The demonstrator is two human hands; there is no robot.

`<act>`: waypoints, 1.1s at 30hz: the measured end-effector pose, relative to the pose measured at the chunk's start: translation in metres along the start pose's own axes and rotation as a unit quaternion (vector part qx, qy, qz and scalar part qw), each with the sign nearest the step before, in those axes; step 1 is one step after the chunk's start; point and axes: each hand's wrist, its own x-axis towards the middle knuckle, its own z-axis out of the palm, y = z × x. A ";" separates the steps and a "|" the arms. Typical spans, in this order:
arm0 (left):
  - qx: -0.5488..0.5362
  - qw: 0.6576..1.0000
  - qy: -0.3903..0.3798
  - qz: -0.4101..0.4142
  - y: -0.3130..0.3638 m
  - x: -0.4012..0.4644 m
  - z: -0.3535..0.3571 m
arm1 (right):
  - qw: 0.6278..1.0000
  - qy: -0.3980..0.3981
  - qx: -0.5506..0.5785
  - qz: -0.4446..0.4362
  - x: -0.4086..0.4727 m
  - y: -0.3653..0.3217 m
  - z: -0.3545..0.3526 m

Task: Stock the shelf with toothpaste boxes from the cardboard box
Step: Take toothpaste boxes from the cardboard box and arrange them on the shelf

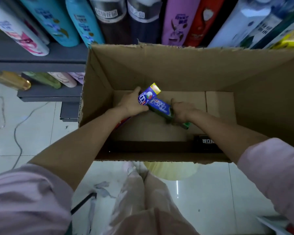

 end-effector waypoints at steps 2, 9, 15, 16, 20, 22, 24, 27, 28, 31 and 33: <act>-0.019 0.999 0.037 0.016 0.006 -0.005 -0.006 | 0.998 0.008 0.056 0.009 -0.005 0.004 -0.005; -0.210 0.969 0.116 0.049 0.022 -0.031 -0.028 | 0.932 0.067 0.351 -0.055 -0.039 0.006 -0.022; -0.330 0.927 0.120 0.134 0.052 -0.070 -0.054 | 0.853 0.109 0.483 -0.166 -0.087 -0.035 -0.066; -0.325 0.925 0.135 0.141 0.056 -0.077 -0.060 | 0.850 0.113 0.485 -0.172 -0.094 -0.045 -0.075; -0.275 0.928 0.206 0.140 0.064 -0.110 -0.099 | 0.845 0.127 0.475 -0.209 -0.119 -0.079 -0.109; -0.235 0.933 0.226 0.156 0.070 -0.129 -0.131 | 0.834 0.143 0.469 -0.252 -0.131 -0.098 -0.130; -0.196 0.932 0.255 0.168 0.075 -0.147 -0.164 | 0.810 0.141 0.490 -0.289 -0.144 -0.120 -0.151; -0.134 0.932 0.290 0.169 0.075 -0.170 -0.207 | 0.788 0.146 0.505 -0.320 -0.146 -0.153 -0.176; -0.123 0.934 0.292 0.168 0.071 -0.175 -0.220 | 0.785 0.146 0.507 -0.324 -0.145 -0.165 -0.183; -0.108 0.940 0.276 0.169 0.046 -0.189 -0.261 | 0.780 0.129 0.521 -0.320 -0.144 -0.208 -0.199; -0.069 0.938 0.291 0.176 0.026 -0.198 -0.289 | 0.802 0.204 0.468 -0.309 -0.140 -0.239 -0.212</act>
